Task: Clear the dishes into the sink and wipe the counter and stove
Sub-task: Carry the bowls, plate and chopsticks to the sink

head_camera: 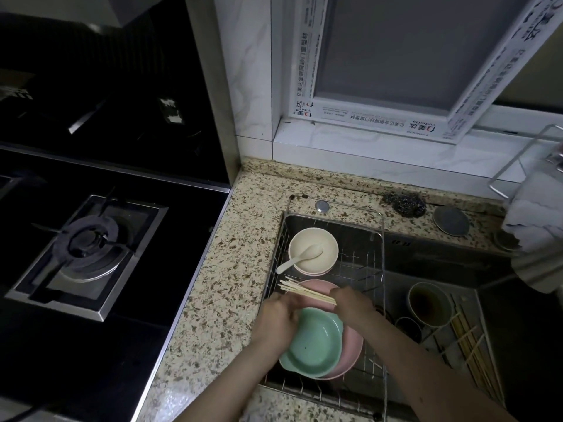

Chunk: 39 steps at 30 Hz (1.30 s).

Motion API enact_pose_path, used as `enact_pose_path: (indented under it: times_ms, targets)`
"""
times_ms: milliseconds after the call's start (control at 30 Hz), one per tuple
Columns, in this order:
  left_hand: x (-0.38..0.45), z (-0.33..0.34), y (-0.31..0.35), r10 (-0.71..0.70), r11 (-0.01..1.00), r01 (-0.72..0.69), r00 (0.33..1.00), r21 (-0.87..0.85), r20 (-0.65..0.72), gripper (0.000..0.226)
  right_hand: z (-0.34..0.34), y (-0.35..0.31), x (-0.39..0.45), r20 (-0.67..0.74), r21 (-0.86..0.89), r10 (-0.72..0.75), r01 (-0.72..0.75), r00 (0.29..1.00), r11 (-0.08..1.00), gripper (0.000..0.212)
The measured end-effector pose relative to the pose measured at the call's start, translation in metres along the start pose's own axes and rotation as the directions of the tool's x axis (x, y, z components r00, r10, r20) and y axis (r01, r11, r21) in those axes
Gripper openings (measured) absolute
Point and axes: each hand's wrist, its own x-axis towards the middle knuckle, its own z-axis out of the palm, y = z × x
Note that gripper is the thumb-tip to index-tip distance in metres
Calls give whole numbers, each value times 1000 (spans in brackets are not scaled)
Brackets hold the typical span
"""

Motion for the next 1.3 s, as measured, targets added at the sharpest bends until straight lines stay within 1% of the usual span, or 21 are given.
enact_pose_path:
  times_ms: [67,200,367,467,600,700,800,867,933,1033,1133,1233,1300]
  targets:
    - [1,1,-1,7,1000,-6,999,-30,31,34,0,4,1,30,-19,-15,16,999,1000,25]
    - [2,2,1,-16,998,21,997,-62,74,34,-4,12,-1,50,25,-25,24,998,999,25]
    - [5,2,8,2,999,1,996,-38,87,34,-4,19,-10,68,78,-70,64,995,995,24]
    - [7,2,12,8,1000,-6,995,-18,99,28,-3,23,-17,88,124,-82,71,993,990,23]
    - [9,0,18,20,999,-15,993,-41,112,28,-8,26,-31,51,189,-63,53,997,981,37]
    - [11,0,25,49,997,-40,990,-66,130,29,-10,29,-44,9,299,-22,18,1000,954,37]
    - [13,4,36,80,994,-69,989,-90,123,29,-15,34,-61,-58,452,60,-27,997,892,26]
    - [14,8,43,87,989,-71,989,-127,122,24,-20,37,-76,-137,586,124,-21,983,810,20]
    - [15,13,50,89,984,-71,990,-164,108,18,-24,42,-91,-195,679,190,-7,962,734,19]
    - [9,20,69,131,976,-115,988,-187,77,17,-27,54,-115,-245,746,263,8,933,666,20]
    - [0,27,91,206,957,-193,977,-215,44,19,-23,67,-136,-277,795,341,15,898,606,20]
    - [-15,34,115,265,933,-241,963,-269,57,17,-20,80,-167,-295,842,418,27,859,538,21]
    - [-28,37,134,311,920,-281,948,-272,71,21,-15,90,-193,-303,864,456,41,837,501,20]
